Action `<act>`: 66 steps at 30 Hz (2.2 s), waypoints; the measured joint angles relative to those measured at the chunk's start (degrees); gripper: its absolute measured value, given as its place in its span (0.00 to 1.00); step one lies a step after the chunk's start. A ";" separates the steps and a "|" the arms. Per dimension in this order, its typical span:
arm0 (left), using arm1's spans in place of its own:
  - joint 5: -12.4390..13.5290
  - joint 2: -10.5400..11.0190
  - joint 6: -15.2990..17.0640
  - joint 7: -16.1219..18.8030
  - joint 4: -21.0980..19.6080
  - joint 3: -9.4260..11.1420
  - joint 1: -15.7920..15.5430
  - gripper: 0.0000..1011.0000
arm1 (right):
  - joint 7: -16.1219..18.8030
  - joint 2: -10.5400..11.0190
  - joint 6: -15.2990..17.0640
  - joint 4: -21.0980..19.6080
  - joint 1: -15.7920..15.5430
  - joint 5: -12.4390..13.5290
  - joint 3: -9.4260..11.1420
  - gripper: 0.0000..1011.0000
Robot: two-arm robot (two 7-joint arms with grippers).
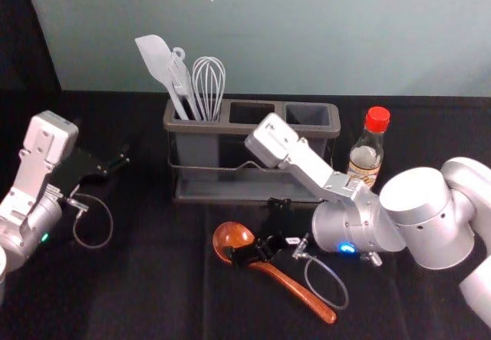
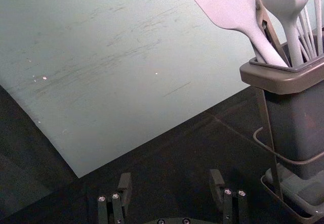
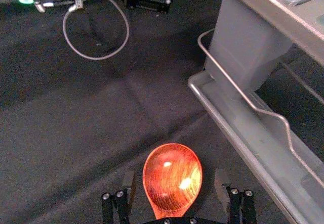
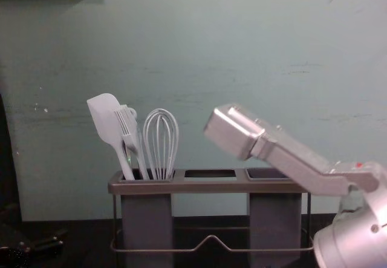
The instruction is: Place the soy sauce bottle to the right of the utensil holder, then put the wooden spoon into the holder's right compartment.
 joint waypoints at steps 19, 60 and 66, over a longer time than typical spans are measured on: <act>0.00 0.00 0.00 0.00 0.00 0.00 0.00 0.99 | 1.52 -3.37 0.20 5.26 0.58 -1.89 -0.26 0.99; 0.00 0.00 0.00 0.00 0.00 0.00 0.00 0.99 | 1.50 -5.43 -0.79 6.71 -0.56 -5.54 0.07 0.99; 0.00 0.00 0.00 0.00 0.00 0.00 0.00 0.99 | 1.42 -5.40 -0.74 6.70 -0.53 -5.43 0.09 0.99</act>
